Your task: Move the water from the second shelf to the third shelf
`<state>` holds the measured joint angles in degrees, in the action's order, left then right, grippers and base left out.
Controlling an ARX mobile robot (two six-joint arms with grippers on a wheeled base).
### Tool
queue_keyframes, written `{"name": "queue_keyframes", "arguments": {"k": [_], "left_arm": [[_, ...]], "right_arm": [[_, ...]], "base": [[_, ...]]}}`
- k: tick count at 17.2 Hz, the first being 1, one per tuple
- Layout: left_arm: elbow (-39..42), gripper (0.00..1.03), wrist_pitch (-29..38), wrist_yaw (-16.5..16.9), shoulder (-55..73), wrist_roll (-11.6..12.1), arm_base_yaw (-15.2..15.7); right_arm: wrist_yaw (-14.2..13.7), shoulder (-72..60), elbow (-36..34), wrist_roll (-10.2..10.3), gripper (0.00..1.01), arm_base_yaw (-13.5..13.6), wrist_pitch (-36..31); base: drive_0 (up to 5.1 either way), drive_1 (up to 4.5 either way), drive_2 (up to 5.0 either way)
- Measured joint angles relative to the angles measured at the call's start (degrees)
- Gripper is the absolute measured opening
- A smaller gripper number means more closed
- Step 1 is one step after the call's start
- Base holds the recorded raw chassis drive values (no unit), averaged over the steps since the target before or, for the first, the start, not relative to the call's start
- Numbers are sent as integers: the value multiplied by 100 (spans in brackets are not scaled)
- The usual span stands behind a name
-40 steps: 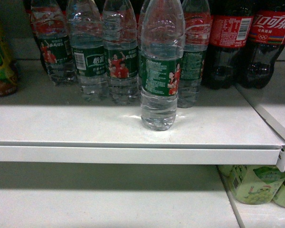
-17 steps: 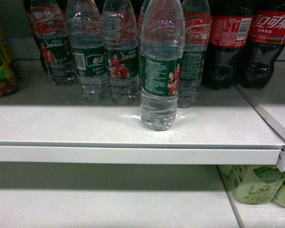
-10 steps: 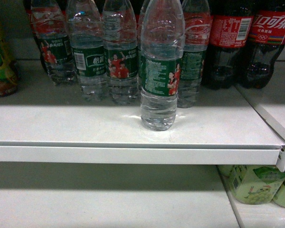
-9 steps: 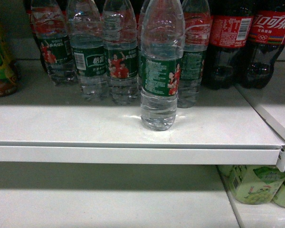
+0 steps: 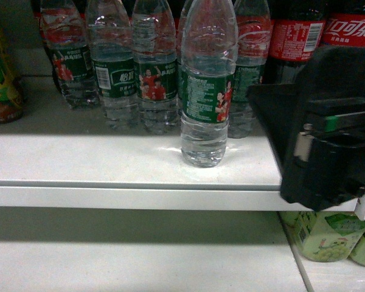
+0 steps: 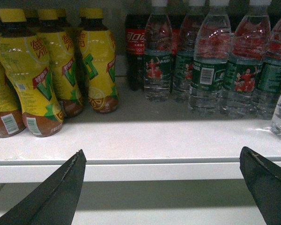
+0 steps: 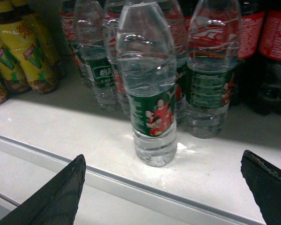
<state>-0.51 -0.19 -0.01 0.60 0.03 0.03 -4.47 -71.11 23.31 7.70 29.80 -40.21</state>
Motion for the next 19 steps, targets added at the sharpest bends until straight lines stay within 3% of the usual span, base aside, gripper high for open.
{"name": "queue_keyframes", "arguments": {"k": [6,14,19], "left_arm": [[0,98,2,0,0,0,0],[0,98,2,0,0,0,0],[0,98,2,0,0,0,0]], "right_arm": [[-70,-973,721,164,98,610,-136],[-581,-1982,1681,378,98,656,317],[-931,-2533,2188,586,98,492,459]], "base": [[0,0,0],[0,0,0],[0,0,0]]}}
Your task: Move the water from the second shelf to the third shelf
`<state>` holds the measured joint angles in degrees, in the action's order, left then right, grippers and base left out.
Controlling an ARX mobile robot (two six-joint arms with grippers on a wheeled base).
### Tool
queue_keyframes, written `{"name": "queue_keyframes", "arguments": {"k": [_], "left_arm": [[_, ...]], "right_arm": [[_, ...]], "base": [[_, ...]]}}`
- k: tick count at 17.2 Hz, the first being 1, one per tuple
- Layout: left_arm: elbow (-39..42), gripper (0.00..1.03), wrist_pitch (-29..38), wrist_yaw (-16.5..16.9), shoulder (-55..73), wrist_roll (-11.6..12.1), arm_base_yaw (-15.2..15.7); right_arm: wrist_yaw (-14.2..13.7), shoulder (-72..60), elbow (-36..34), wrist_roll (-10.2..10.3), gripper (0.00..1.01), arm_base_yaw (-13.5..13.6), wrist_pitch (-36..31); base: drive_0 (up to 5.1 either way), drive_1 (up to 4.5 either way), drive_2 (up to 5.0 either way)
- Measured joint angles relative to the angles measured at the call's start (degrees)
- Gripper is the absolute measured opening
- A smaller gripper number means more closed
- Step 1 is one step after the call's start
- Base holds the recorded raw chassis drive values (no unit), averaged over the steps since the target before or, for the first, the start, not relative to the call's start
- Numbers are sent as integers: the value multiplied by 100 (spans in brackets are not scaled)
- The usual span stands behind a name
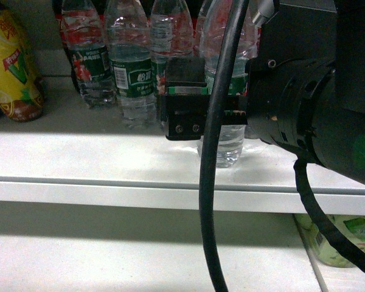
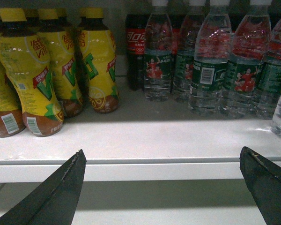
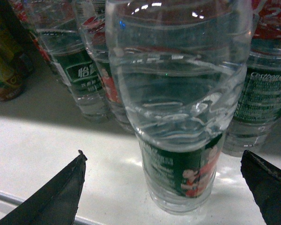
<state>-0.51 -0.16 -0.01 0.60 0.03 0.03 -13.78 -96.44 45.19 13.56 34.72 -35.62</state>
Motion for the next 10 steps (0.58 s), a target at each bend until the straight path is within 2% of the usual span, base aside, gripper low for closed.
{"name": "queue_keyframes", "arguments": {"k": [5,10], "left_arm": [[0,98,0,0,0,0,0],[0,98,0,0,0,0,0]], "right_arm": [[-85,-415,492,-13,98,-66,39],[-212,-748,754,-195,98,-63,-13]], "base": [[0,0,0],[0,0,0]]}}
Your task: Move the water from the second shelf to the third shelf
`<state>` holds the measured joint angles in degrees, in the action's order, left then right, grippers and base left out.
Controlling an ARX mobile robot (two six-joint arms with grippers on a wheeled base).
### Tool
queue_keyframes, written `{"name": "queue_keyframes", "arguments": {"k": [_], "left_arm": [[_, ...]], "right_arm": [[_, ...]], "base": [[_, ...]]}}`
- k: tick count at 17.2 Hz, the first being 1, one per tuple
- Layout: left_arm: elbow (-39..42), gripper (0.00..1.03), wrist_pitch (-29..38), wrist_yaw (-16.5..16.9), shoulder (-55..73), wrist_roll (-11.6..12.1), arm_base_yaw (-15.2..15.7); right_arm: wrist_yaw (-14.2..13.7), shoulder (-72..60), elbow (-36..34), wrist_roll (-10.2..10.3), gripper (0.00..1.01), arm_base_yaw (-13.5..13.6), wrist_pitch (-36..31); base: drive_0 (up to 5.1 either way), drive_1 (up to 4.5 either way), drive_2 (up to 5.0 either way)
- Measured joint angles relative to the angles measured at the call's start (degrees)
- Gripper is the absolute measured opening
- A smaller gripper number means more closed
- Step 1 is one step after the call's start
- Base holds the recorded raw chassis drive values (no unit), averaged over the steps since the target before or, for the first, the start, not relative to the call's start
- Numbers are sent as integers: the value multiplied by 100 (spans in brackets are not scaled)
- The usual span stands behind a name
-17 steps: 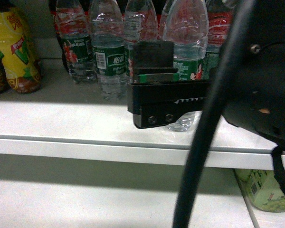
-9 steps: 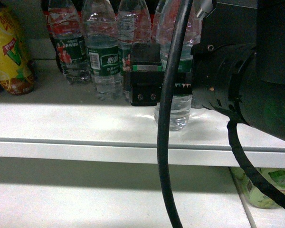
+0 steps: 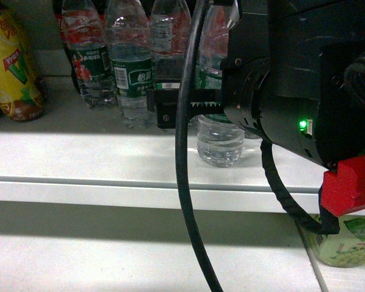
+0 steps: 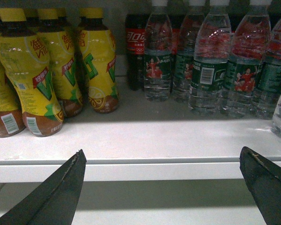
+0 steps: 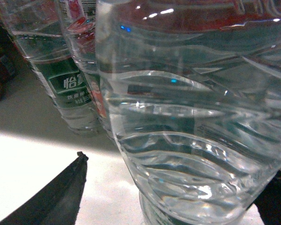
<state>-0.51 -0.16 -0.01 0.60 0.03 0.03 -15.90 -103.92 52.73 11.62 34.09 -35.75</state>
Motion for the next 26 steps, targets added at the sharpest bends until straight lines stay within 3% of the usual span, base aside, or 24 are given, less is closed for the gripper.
{"name": "queue_keyframes", "arguments": {"k": [5,8,15,19,21,26], "left_arm": [[0,98,0,0,0,0,0],[0,98,0,0,0,0,0],[0,98,0,0,0,0,0],[0,98,-2,0,0,0,0],[0,98,0,0,0,0,0],[0,98,0,-2,0,0,0]], "right_arm": [[-179,-61,-7,-234,53,9,-177],[-216,-59,-116,-402,38,42,-382],[-55,820,-1182,-675,37,61,-595],[-4,1985,-2164,-828,37,-280,-632],[155,2640,-2481,-822,37,-498,-389],[828,4389,-3209,-796,37,-1097,780]], "base": [[0,0,0],[0,0,0],[0,0,0],[0,0,0],[0,0,0],[0,0,0]]}}
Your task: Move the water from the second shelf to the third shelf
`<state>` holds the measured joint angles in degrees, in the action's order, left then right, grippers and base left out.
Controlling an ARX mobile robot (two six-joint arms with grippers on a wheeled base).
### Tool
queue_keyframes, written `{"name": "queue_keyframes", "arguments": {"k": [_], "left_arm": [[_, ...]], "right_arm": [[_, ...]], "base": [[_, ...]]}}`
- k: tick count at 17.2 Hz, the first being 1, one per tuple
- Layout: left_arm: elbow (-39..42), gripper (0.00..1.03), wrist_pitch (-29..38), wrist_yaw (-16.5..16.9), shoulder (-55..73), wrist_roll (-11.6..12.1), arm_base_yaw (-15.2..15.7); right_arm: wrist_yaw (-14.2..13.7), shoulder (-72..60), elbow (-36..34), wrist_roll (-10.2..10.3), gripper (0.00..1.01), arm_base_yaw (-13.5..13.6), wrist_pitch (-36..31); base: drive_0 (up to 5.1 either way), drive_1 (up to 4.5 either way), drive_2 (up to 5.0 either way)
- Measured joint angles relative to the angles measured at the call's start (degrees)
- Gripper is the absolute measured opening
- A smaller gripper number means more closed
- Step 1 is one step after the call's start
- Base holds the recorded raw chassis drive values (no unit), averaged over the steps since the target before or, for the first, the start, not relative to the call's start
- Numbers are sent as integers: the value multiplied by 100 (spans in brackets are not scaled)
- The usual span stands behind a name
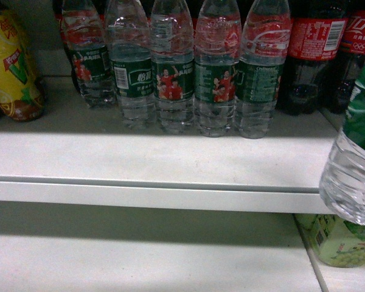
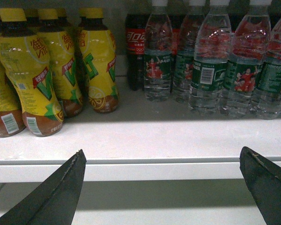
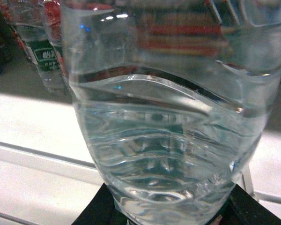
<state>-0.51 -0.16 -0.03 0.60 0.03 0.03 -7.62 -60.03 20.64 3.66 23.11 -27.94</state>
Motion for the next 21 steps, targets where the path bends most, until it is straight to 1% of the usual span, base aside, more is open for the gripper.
{"name": "queue_keyframes", "arguments": {"k": [2,3,4,7,9,10,12,15,16,17,18,19,21], "left_arm": [[0,98,-2,2,0,0,0],[0,98,0,2,0,0,0],[0,98,0,2,0,0,0],[0,98,0,2,0,0,0],[0,98,-2,2,0,0,0],[0,98,0,2,0,0,0],[0,98,0,2,0,0,0],[0,98,-2,2,0,0,0],[0,98,0,2,0,0,0],[0,98,0,2,0,0,0],[0,98,0,0,0,0,0],[0,98,0,2,0,0,0],[0,98,0,2,0,0,0]], "right_arm": [[184,518,-225,50,37,-293,470],[332,997,-393,66,37,-529,868],[439,1340,-463,68,37,-671,1128],[715,2218,-535,61,36,-957,1718],[968,2861,-638,55,36,-1217,2109],[1075,3145,-680,55,36,-1386,2341],[1357,3803,-734,55,36,-1845,2927],[1569,4315,-734,61,36,-2280,3198],[1709,4378,-734,68,36,-2455,3230],[1856,4402,-734,81,36,-2684,3230],[1930,4402,-734,83,36,-2839,3248],[1926,4402,-734,83,36,-2881,3237],[1996,4402,-734,83,36,-2870,3217]], "base": [[0,0,0],[0,0,0],[0,0,0],[0,0,0],[0,0,0],[0,0,0],[0,0,0],[0,0,0],[0,0,0],[0,0,0],[0,0,0],[0,0,0],[0,0,0]]}}
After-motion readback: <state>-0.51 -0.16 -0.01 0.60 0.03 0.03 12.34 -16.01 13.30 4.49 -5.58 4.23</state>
